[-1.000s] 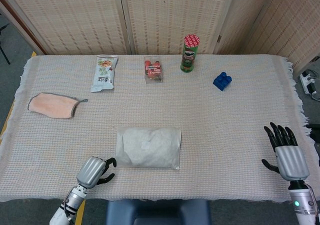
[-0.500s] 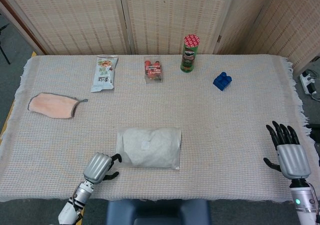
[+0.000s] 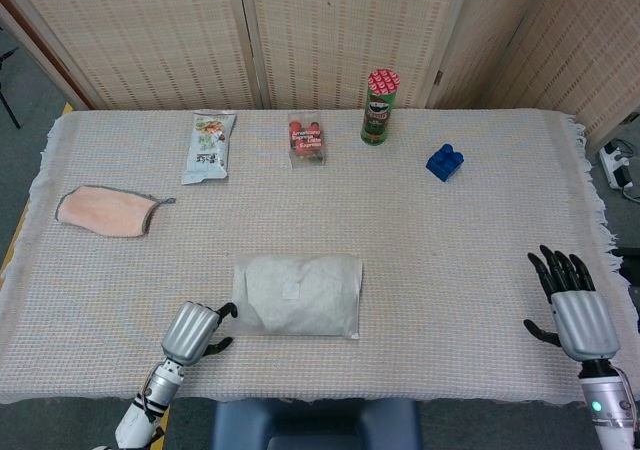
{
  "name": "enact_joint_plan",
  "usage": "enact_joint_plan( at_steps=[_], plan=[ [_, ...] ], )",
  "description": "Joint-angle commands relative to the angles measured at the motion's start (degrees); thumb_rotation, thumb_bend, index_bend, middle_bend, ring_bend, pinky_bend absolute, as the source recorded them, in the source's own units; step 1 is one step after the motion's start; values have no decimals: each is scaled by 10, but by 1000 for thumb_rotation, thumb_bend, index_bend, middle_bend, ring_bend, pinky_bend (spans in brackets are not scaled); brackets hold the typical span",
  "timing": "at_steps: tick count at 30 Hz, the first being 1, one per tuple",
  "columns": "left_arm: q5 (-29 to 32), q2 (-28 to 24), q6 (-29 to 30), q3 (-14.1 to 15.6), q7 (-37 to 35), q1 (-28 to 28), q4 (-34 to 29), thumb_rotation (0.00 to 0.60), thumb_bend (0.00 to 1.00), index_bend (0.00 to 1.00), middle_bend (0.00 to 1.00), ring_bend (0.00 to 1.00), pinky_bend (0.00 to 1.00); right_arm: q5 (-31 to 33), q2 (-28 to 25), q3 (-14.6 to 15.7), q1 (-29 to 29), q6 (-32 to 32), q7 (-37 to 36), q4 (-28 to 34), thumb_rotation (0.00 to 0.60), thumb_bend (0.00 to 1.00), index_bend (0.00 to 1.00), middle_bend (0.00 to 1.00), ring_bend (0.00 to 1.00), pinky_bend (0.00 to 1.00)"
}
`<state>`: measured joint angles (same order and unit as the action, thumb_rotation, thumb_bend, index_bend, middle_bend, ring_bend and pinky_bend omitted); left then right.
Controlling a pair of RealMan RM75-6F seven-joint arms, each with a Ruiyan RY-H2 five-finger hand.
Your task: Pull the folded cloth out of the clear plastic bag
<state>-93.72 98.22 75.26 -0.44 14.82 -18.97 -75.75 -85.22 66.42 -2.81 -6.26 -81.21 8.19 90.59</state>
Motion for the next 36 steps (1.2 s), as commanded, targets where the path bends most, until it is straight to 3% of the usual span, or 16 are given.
enact_joint_plan(
  at_steps=[1,25,36],
  plan=[
    [-6,10,7,6,-7,0,15,600,201,504,1000,1000,1000,-1,-1,1,0,1,0,1,600,91,33,0,0,0],
    [-31,82,44,12,-62,-14,143,600,273,532,1000,1000,1000,9,-13,6,-5,21,2,15,600,90,33,0,0,0],
    [-40,99,60,18,-82,-18,192,600,441,632,1000,1000,1000,7,-19,12,-9,35,-3,22,600,91,33,0,0,0]
  ],
)
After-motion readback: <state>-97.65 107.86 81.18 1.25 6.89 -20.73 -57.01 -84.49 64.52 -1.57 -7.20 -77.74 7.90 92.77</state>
